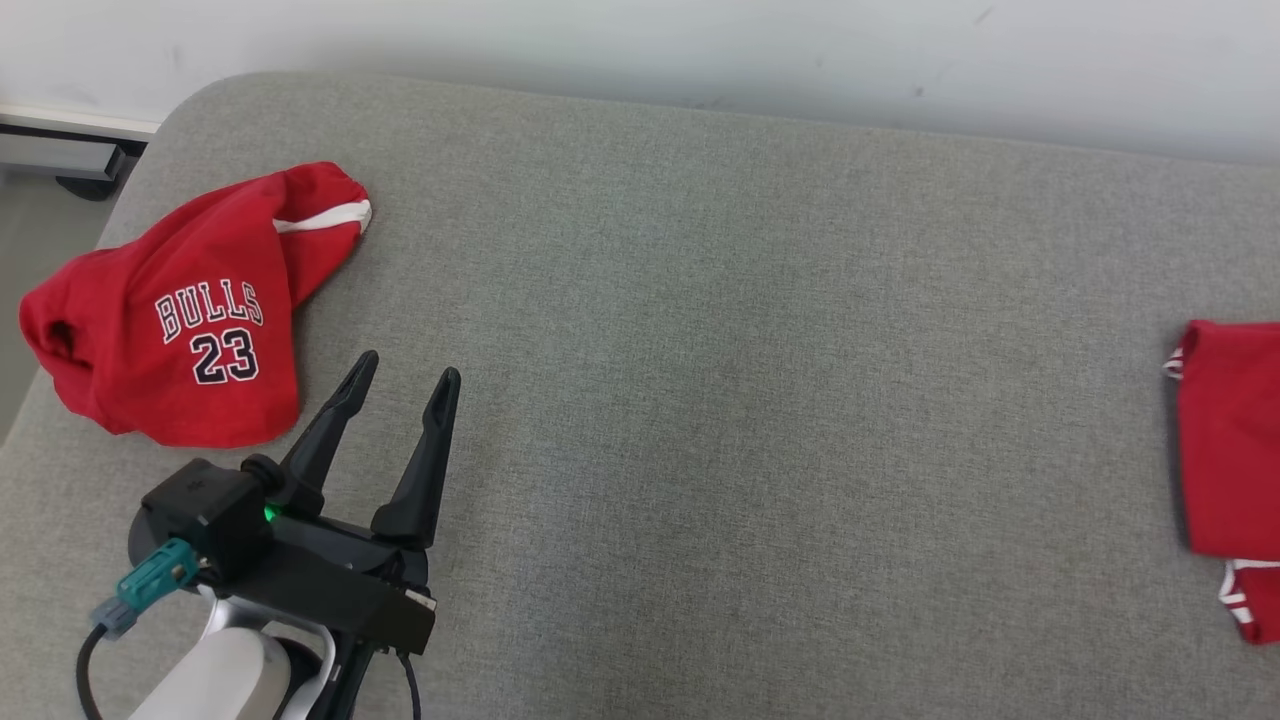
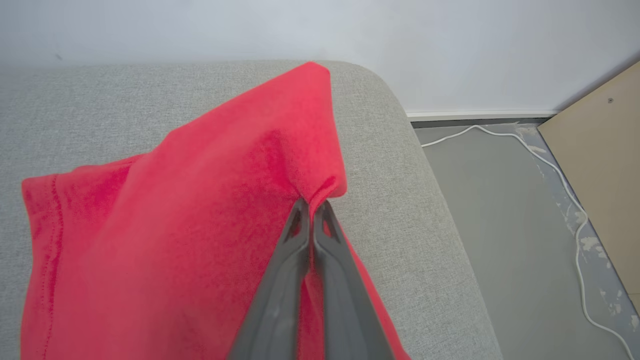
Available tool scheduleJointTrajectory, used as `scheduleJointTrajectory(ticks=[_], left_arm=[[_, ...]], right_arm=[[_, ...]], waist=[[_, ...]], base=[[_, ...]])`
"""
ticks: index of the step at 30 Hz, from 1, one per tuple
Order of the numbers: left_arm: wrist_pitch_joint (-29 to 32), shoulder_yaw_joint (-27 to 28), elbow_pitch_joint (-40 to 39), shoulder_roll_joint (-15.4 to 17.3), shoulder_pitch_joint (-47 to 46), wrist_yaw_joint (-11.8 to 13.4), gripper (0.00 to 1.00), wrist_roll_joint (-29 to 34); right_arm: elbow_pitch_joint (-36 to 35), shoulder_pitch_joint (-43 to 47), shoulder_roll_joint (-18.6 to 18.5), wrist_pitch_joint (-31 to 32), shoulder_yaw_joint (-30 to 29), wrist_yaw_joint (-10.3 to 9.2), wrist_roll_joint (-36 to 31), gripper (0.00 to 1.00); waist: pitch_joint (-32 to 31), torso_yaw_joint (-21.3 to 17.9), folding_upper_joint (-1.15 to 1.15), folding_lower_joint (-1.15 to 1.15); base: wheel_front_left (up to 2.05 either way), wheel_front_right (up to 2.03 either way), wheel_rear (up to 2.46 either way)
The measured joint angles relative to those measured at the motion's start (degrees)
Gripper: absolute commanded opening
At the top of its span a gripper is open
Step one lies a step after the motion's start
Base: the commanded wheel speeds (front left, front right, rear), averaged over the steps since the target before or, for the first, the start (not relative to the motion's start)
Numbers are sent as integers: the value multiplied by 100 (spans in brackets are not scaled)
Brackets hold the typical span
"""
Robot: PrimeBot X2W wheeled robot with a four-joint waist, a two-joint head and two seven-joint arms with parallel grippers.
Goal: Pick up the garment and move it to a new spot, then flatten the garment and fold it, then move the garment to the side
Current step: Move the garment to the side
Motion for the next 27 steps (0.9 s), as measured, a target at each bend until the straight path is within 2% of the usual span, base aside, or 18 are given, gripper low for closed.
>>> scheduleJointTrajectory(ticks=[7, 14, 16, 21, 27], left_arm=[[58, -54, -102, 59, -1, 2, 100, 18], [132, -68, -194, 143, -18, 42, 100, 49], [134, -73, -214, 152, -42, 42, 100, 52], [145, -81, -235, 180, -58, 42, 100, 56], [130, -91, -227, 172, -64, 56, 100, 63]], right_arm=[[3, 203, -256, -332, -292, 0, 53, 0], [94, 261, -441, -734, -269, 0, 43, 0], [168, 263, -506, -934, -174, 0, 29, 100], [423, 232, -833, -1532, 140, 0, -4, 100], [861, 98, -1054, -1964, 378, 0, 111, 100]], waist=[[40, -46, 0, 0], [143, -120, 0, 0], [179, -130, 0, 0], [233, -139, 0, 0], [189, -114, 0, 0]], base=[[0, 0, 0], [0, 0, 0], [0, 0, 0], [0, 0, 0], [0, 0, 0]])
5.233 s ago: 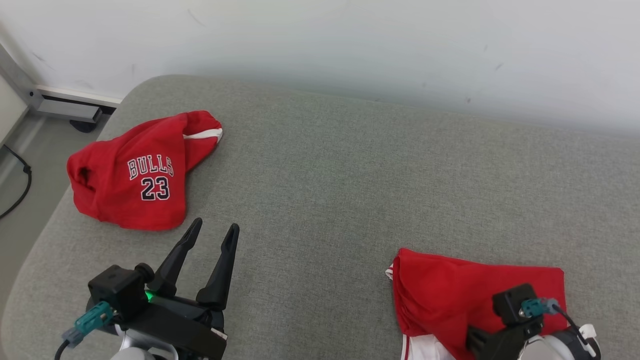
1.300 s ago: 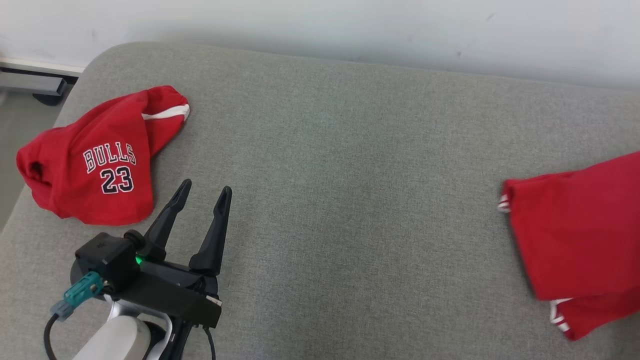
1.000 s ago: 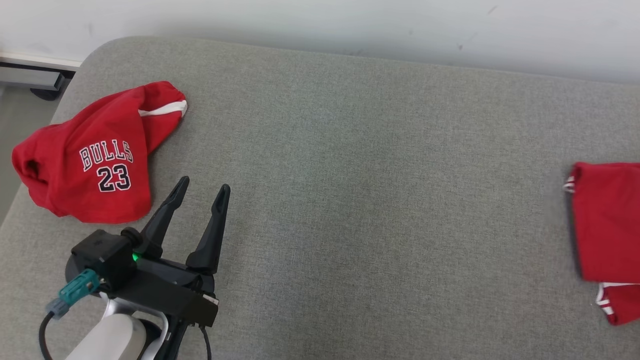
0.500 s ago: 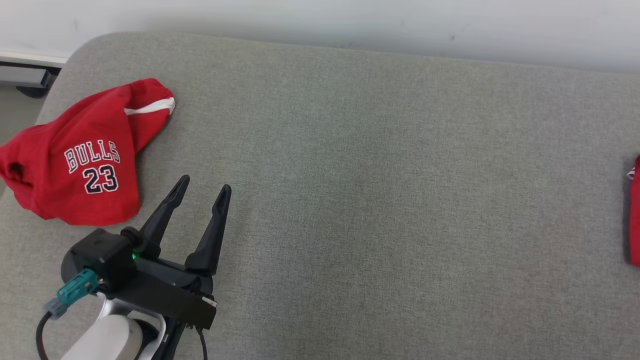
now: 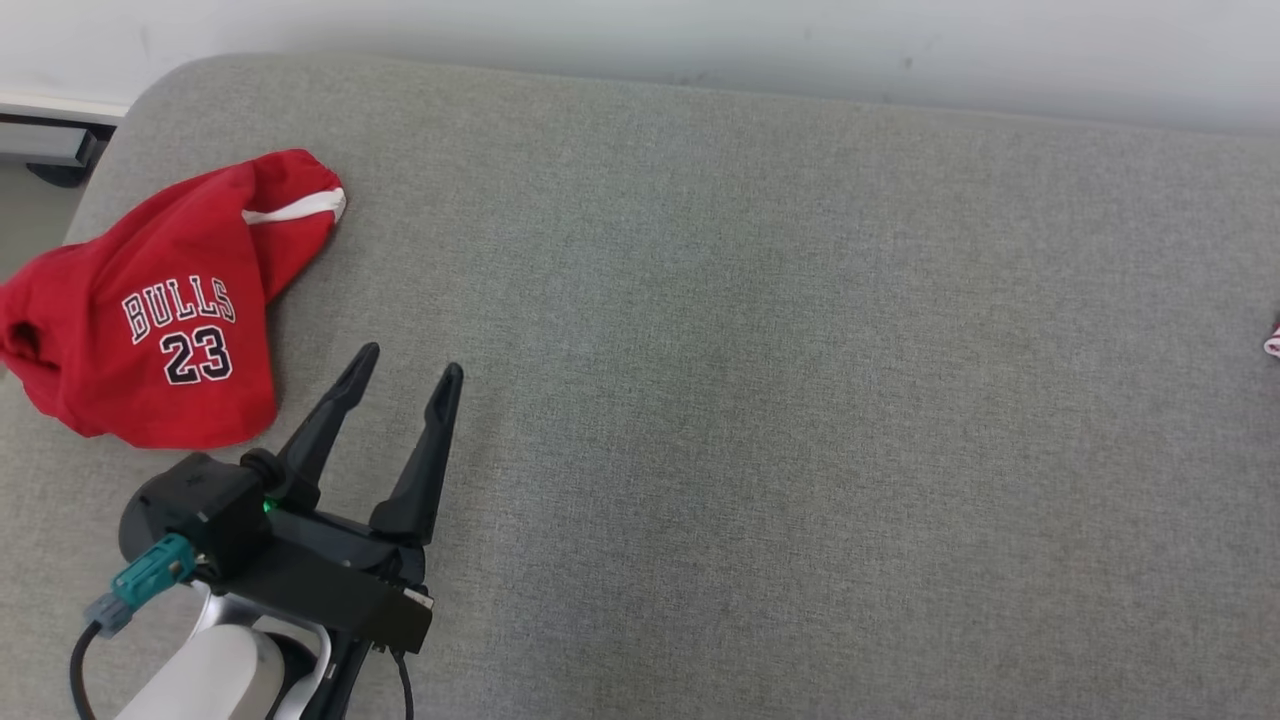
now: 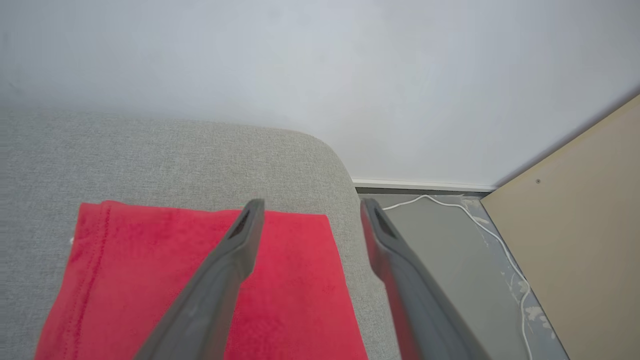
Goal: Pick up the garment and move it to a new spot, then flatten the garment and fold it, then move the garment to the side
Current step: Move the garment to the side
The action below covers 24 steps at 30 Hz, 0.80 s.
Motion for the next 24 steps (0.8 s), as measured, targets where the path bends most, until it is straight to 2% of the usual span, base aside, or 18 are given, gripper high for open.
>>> scheduleJointTrajectory(ticks=[6, 10, 14, 18, 24], left_arm=[[-176, 234, -15, -110, 29, 113, 100, -133], [-276, 446, -25, -175, 177, 107, 100, -266], [-315, 619, 44, -187, 357, 165, 100, -309], [-327, 735, 85, -162, 519, 278, 100, -298], [-331, 820, 91, -51, 737, 391, 100, -263]], right_arm=[[86, -96, -55, -751, 516, 1, 459, 100], [-120, -108, 91, -1300, 828, 0, 739, 100], [-453, -98, 751, -1491, 849, 0, 723, 100], [-1250, 24, 1548, -1567, 1036, 0, 502, 100], [-2608, 570, 3056, -1199, 1507, 1, -9, 100]], waist=[[-148, 6, 0, 0], [-304, -28, -1, 0], [-495, -103, -1, -1], [-670, -234, -2, -1], [-879, -538, -1, -1]], base=[[0, 0, 0], [0, 0, 0], [0, 0, 0], [0, 0, 0], [0, 0, 0]])
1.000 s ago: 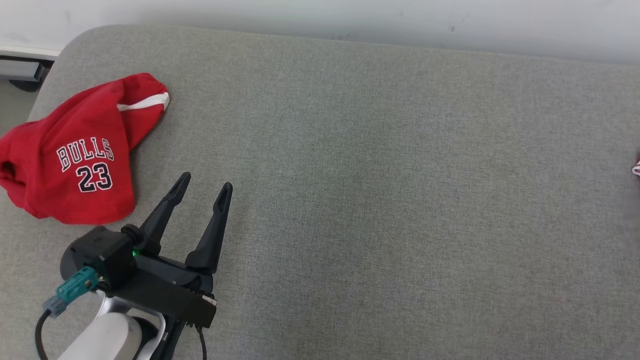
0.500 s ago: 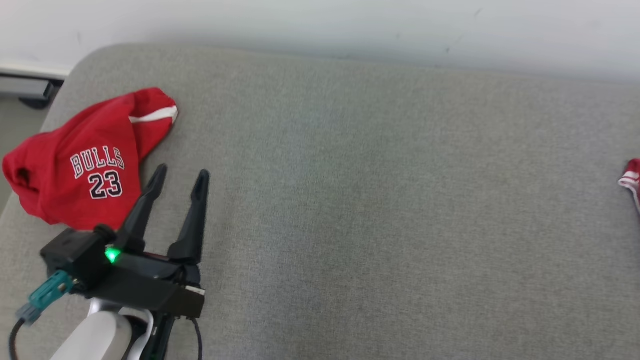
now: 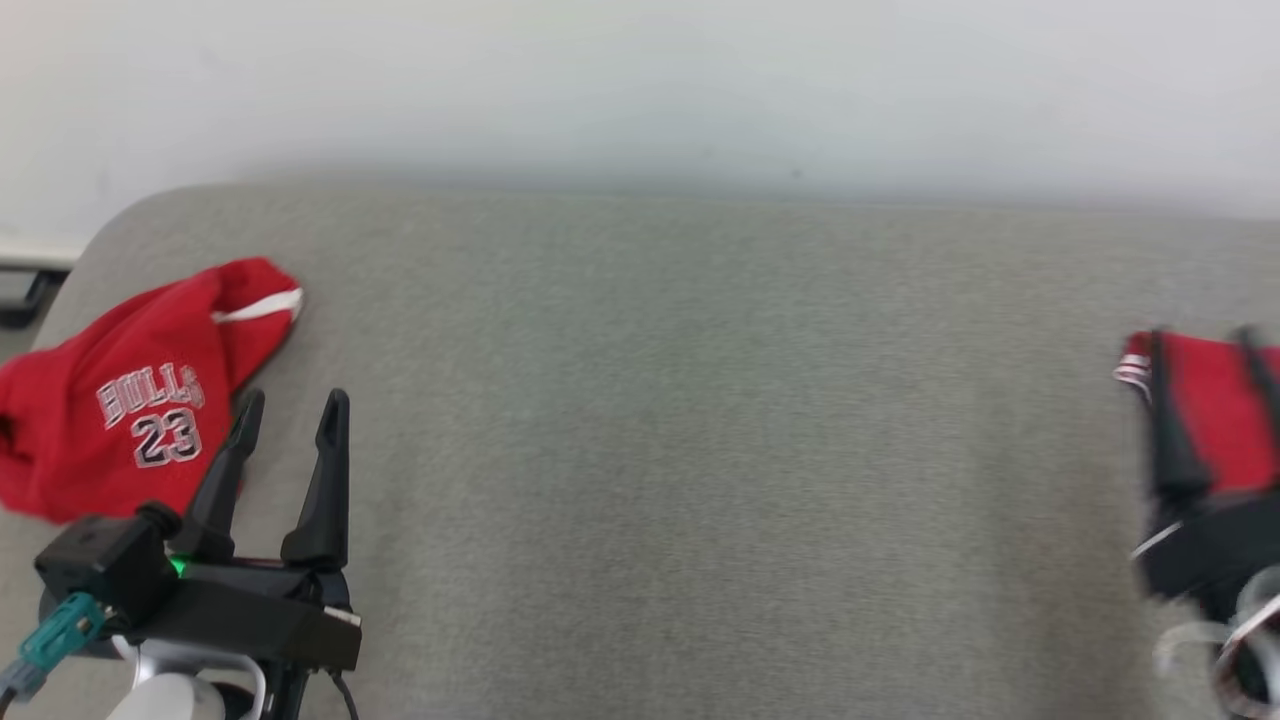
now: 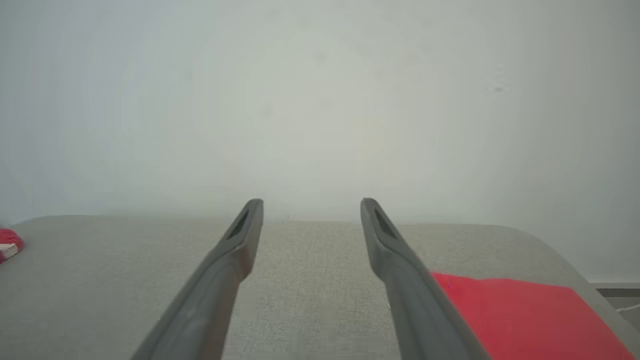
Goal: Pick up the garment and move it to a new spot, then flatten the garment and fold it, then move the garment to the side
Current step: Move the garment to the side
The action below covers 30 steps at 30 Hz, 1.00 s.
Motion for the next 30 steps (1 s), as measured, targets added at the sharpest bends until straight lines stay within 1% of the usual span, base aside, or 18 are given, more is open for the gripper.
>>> scheduleJointTrajectory(ticks=[2, 4, 7, 9, 16, 23, 27, 30], left_arm=[[0, -1, -16, 25, 55, 11, 100, 5], [0, -1, -23, 47, 101, 52, 100, 23], [-1, 22, -35, 73, 131, 73, 100, 62], [-1, 51, -33, 82, 199, 114, 100, 103], [-21, 287, -79, 78, 626, 202, 100, 142], [-21, 367, -170, 119, 1039, 260, 100, 60], [-21, 515, -230, -48, 1168, 294, 100, -71], [-22, 556, -226, -113, 1204, 201, 100, -80]], right_arm=[[-309, 205, 267, 166, 126, 0, -130, 100], [-547, 340, 402, 266, 179, -1, -240, 100], [-744, 532, 464, 364, 245, -1, -294, 100], [-735, 683, 465, 335, 333, -1, -134, 100], [-378, 896, 476, -89, 856, -2, 200, 100], [-36, 893, 478, -526, 1114, -2, 309, 100], [226, 896, 476, -704, 1240, -2, 413, 100], [363, 896, 477, -780, 1304, -2, 445, 100]], waist=[[-59, -110, 0, 0], [-111, -221, 0, 0], [-178, -376, 0, 0], [-220, -469, 0, 0], [-392, -712, 0, 0], [-556, -826, 1, 0], [-616, -799, 1, 0], [-636, -730, 1, 1]], base=[[0, 0, 0], [0, 0, 0], [0, 0, 0], [0, 0, 0], [0, 0, 0], [0, 0, 0], [0, 0, 0], [0, 0, 0]])
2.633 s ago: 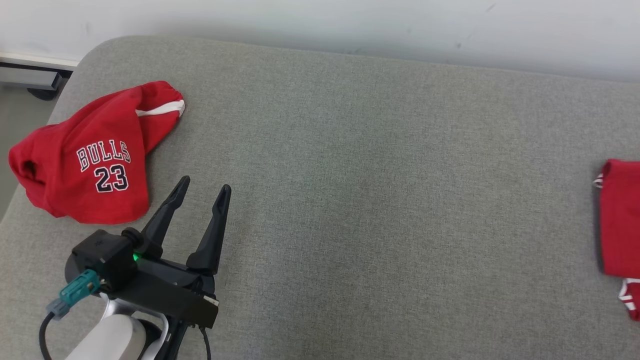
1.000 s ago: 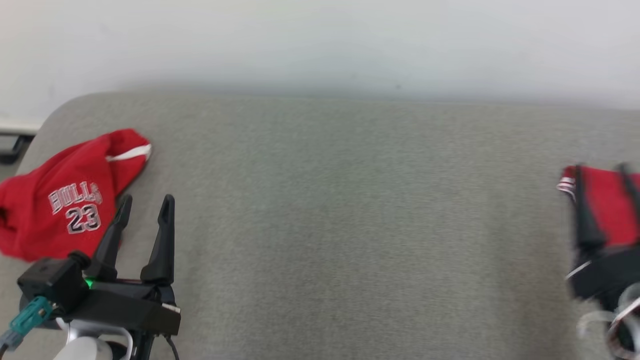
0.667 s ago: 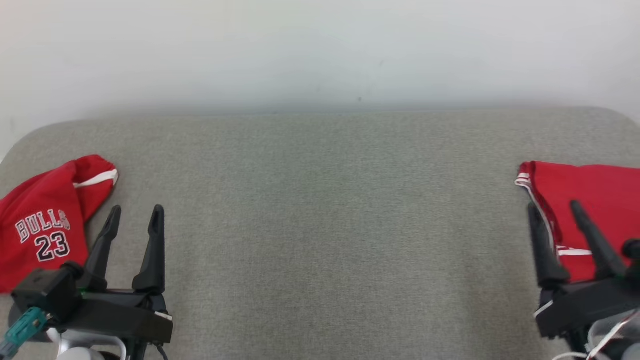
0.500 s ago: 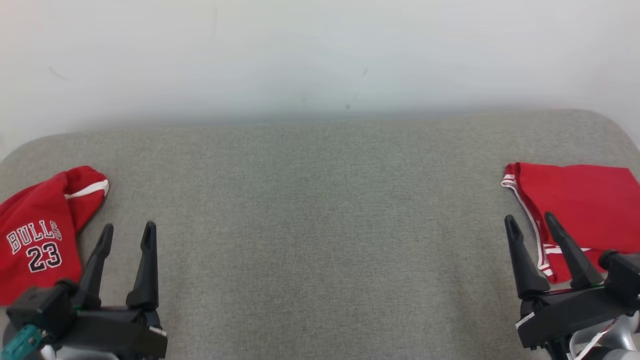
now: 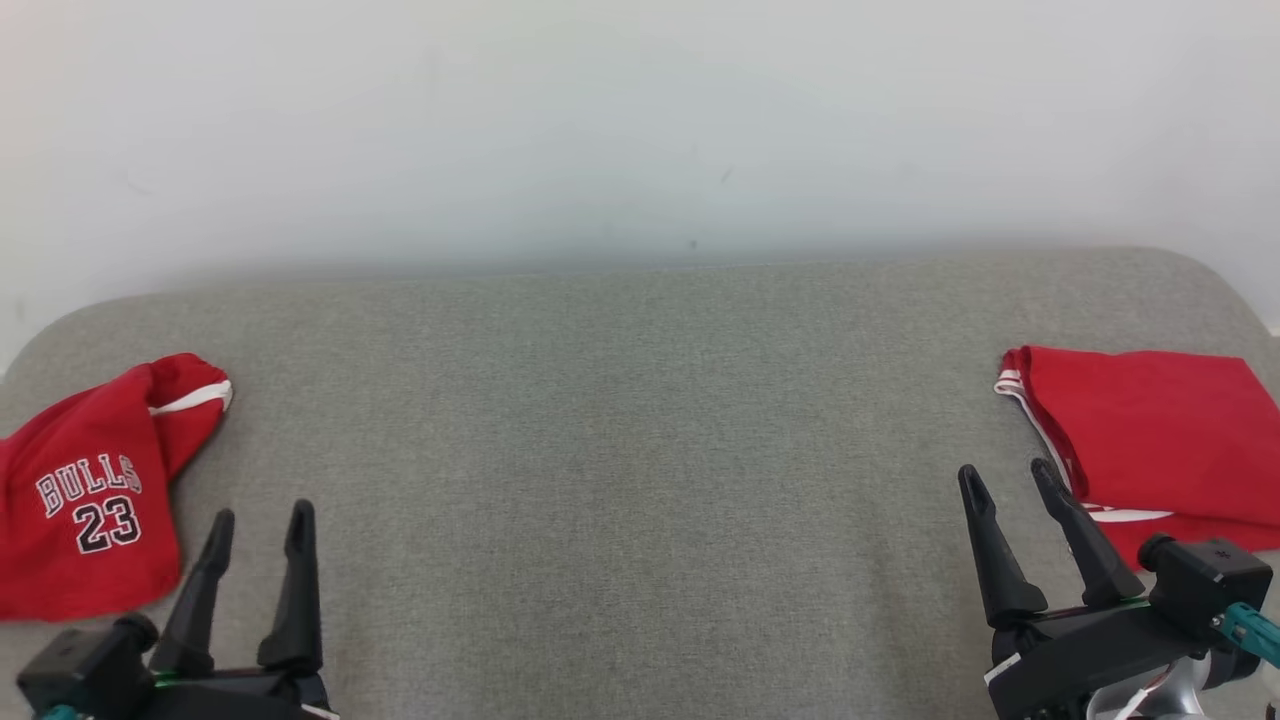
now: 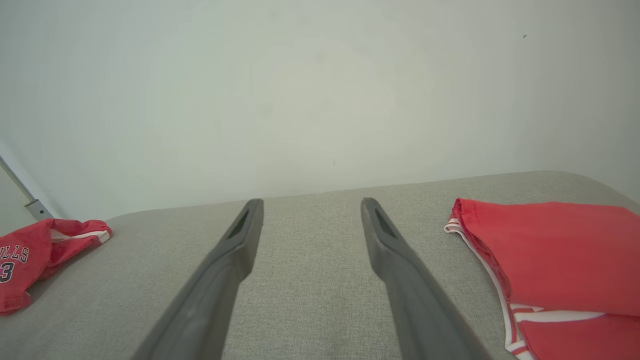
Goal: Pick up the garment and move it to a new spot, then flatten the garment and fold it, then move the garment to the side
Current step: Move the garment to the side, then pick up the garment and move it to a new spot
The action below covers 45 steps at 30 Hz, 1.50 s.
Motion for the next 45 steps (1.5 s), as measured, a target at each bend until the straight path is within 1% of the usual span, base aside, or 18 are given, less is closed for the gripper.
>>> scheduleJointTrajectory(ticks=[8, 9, 12, 15, 17, 19, 21, 26, 32, 40, 45], left_arm=[[53, -369, 51, 25, -119, -305, 100, 249], [85, -401, 53, 24, -152, -313, 100, 255], [138, -516, 16, 19, -235, -525, 100, 221], [183, -646, -26, 35, -334, -812, 100, 152], [230, -730, -19, 35, -404, -927, 100, 132], [237, -766, 15, 26, -456, -966, 100, 125], [244, -768, 92, 23, -490, -946, 100, 141], [238, -725, 193, -11, -545, -799, 100, 187], [282, -599, 325, 9, -581, -593, 100, 191], [530, -463, 475, 135, -517, -186, 100, 194], [532, -338, 502, 111, -407, 108, 100, 193]], right_arm=[[118, -18, 2, -43, 4, 0, -9, 100], [124, -16, 1, -42, -3, 0, -8, 100], [145, -8, 1, -43, -11, 0, 102, 100], [163, 7, 3, -43, 19, 0, 122, 100], [174, 20, 3, -44, 19, 0, 124, 100], [175, 34, 3, -43, 43, 0, 126, 100], [177, 43, 2, -43, 42, 0, 127, 100], [157, 149, 3, -31, 19, 0, 127, 100], [83, 200, 2, 78, -53, -1, 119, 100], [83, 222, 3, 244, -45, -1, 122, 100], [116, 219, 3, 260, -63, -1, 155, 100]], waist=[[-45, 238, 0, 0], [-53, 269, 0, 0], [-72, 374, 0, 0], [-85, 484, 0, 0], [-94, 562, 0, 0], [-102, 642, 0, 0], [-111, 726, 0, 0], [-137, 985, 0, 0], [-153, 1443, 0, 0], [-131, 2167, 0, 0], [-83, 2594, 0, 0]], base=[[0, 0, 0], [0, 0, 0], [0, 0, 0], [0, 0, 0], [0, 0, 0], [0, 0, 0], [0, 0, 0], [0, 0, 0], [0, 0, 0], [0, 0, 0], [0, 0, 0]])
